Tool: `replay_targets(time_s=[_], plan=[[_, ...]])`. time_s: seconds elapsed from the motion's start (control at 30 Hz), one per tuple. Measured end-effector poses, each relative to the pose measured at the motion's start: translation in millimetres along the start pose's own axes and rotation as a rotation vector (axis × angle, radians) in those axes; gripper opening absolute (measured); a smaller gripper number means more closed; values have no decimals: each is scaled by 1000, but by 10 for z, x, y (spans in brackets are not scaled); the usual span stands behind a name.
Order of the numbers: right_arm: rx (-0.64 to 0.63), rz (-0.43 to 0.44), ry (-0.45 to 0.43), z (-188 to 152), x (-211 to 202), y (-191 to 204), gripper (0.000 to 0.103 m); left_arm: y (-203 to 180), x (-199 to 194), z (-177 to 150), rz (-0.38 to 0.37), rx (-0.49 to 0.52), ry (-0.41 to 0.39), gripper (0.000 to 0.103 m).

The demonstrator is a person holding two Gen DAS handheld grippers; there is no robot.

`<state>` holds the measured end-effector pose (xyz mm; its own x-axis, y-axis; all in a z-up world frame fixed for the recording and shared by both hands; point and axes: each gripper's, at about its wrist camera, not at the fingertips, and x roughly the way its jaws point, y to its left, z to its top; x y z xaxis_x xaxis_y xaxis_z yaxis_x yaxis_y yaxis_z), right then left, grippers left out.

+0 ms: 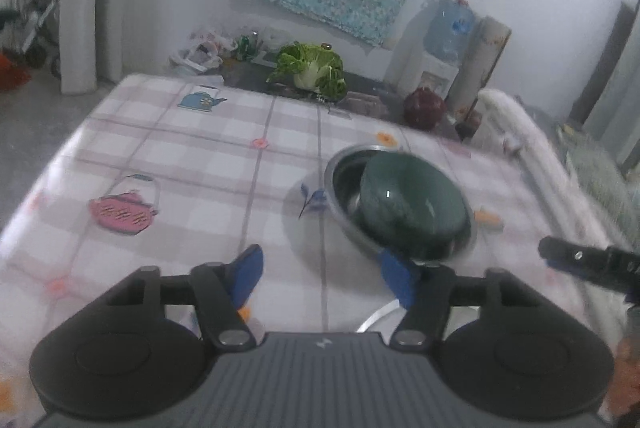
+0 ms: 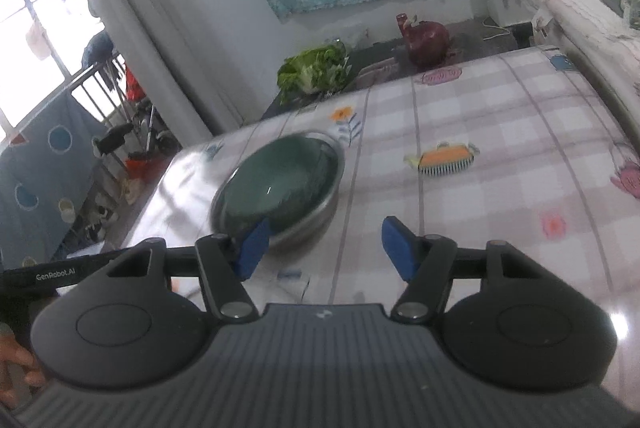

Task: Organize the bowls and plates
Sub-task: 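Grasp the steel bowl rim holding the green bowl with both tools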

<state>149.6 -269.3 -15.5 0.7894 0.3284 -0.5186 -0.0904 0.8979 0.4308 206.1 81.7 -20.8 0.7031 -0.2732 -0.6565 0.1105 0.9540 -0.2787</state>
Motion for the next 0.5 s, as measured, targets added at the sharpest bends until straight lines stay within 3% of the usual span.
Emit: replay_targets(time_s=[0.23,0.5], plan=[[55,31,24,370,598,-218,42,51,497,248,-55,-67,26,41],[53,47,94,456,1175,-290,26,56,886,278,-53,-82,98,25]])
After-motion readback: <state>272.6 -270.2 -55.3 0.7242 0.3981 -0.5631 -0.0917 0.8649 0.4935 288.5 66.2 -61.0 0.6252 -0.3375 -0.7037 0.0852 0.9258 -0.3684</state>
